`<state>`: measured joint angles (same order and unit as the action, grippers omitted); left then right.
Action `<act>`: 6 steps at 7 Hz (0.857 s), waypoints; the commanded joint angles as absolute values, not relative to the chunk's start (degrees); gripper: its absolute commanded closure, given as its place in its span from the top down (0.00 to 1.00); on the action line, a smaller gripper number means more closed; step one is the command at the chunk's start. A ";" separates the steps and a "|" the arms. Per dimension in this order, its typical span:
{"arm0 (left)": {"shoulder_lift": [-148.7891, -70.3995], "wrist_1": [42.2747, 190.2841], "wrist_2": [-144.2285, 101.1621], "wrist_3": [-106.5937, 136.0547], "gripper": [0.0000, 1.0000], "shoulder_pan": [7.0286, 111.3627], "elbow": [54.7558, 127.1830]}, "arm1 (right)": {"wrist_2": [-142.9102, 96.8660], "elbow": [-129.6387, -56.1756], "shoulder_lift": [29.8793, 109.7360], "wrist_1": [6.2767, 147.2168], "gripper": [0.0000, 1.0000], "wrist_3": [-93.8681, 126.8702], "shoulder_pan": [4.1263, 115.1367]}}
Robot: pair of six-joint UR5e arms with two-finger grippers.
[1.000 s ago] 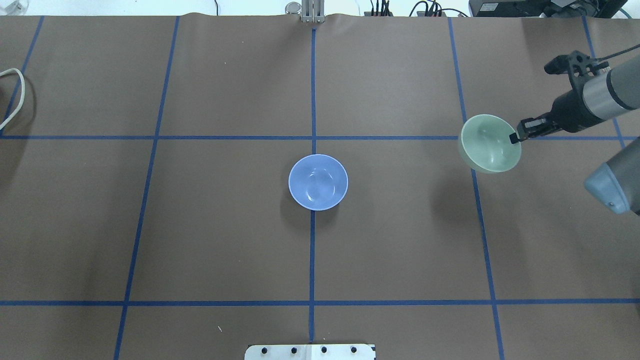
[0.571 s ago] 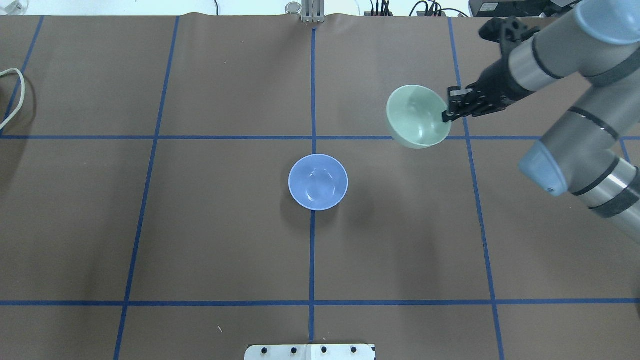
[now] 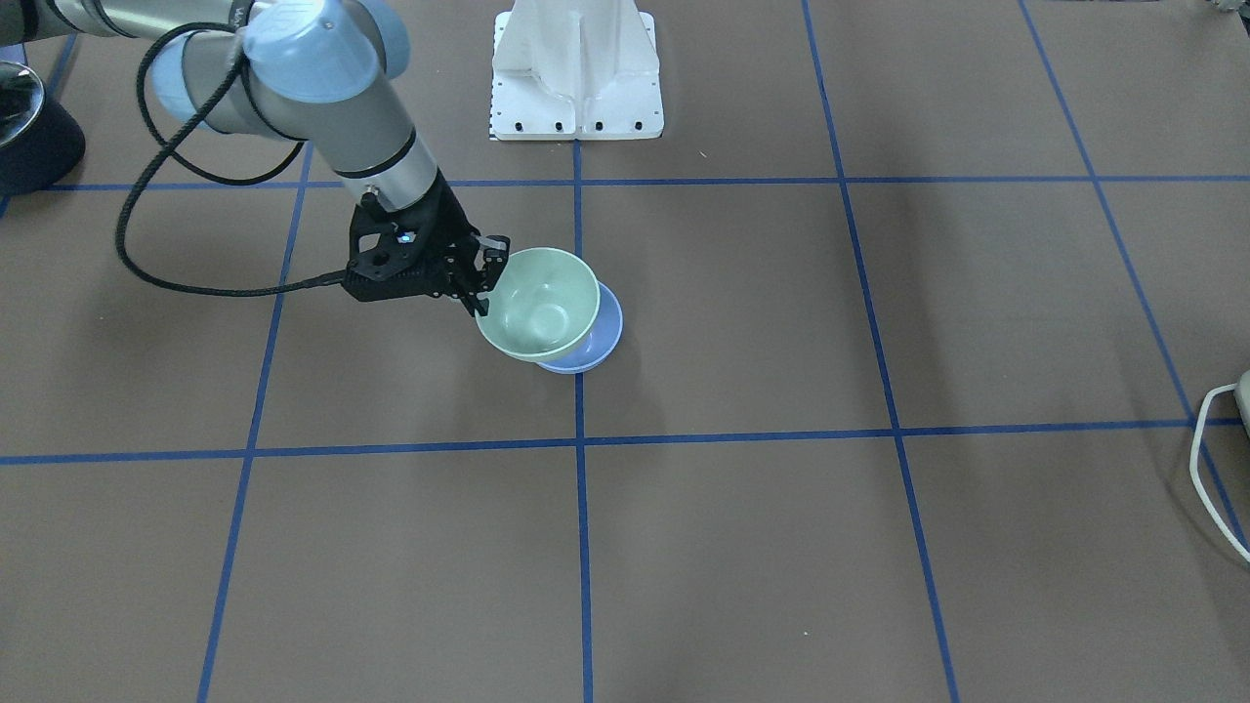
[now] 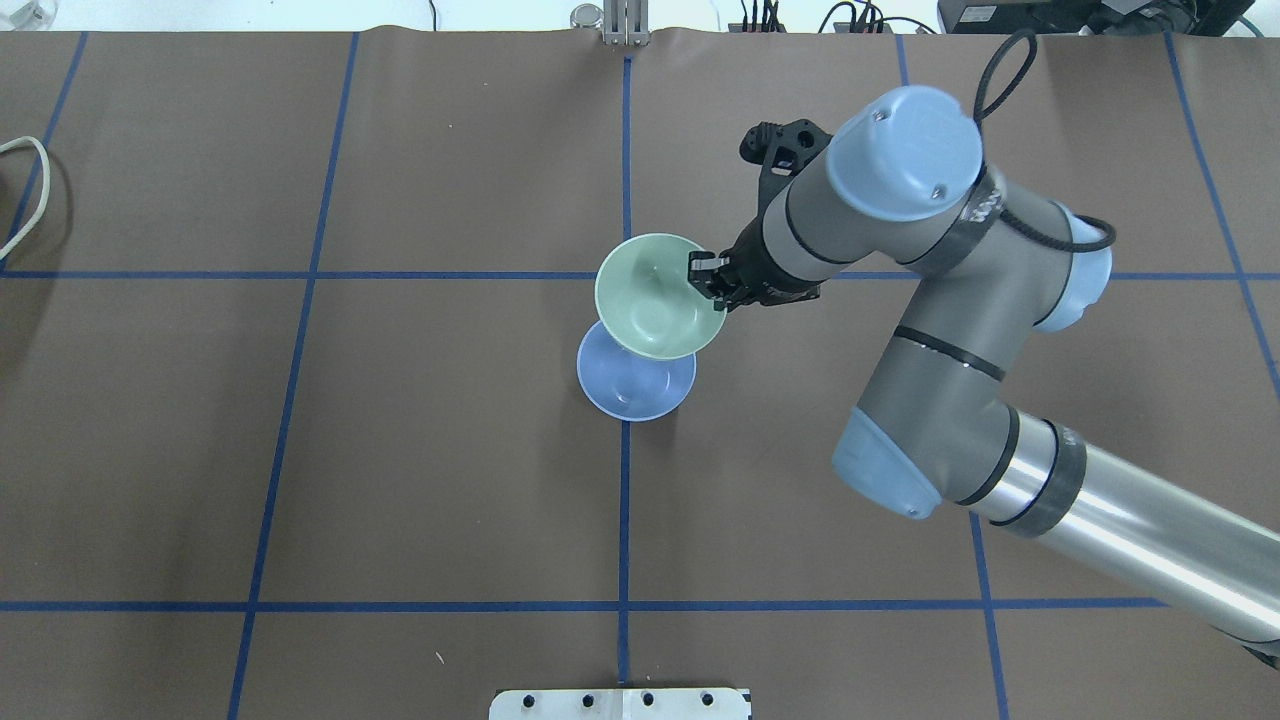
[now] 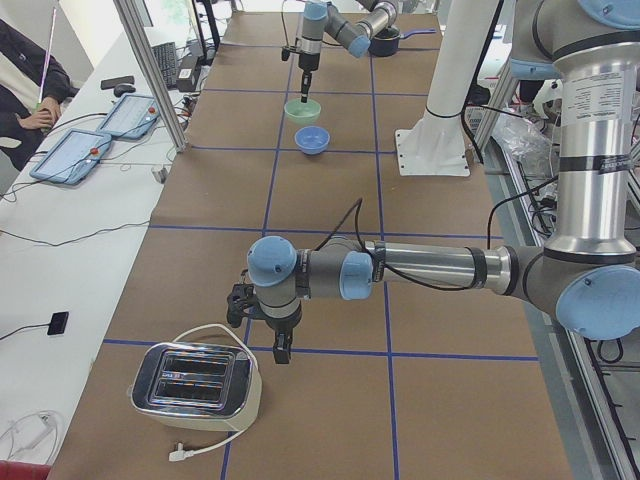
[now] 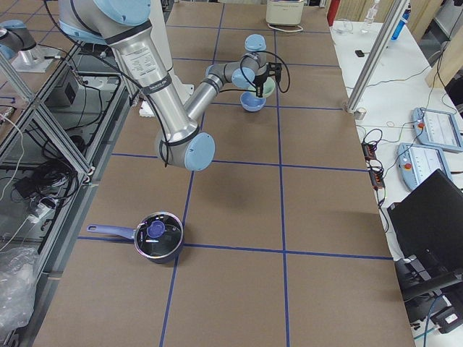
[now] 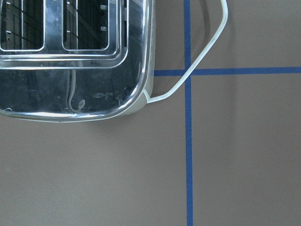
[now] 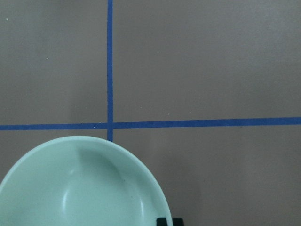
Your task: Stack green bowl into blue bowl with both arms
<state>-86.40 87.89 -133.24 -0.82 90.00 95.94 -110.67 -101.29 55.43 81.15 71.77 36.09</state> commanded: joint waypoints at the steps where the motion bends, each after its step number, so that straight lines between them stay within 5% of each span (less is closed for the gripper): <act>1: -86.40 87.89 -133.24 -0.88 0.99 90.00 95.89 | -107.59 -98.89 54.58 81.83 0.00 72.95 32.44; 6: -86.40 87.89 -133.24 -0.88 0.99 89.91 95.71 | -105.21 -95.55 53.79 81.74 0.00 72.16 30.67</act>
<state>-86.40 87.89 -133.24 -0.87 89.93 95.73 -105.26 -96.41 54.09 81.74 72.26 30.80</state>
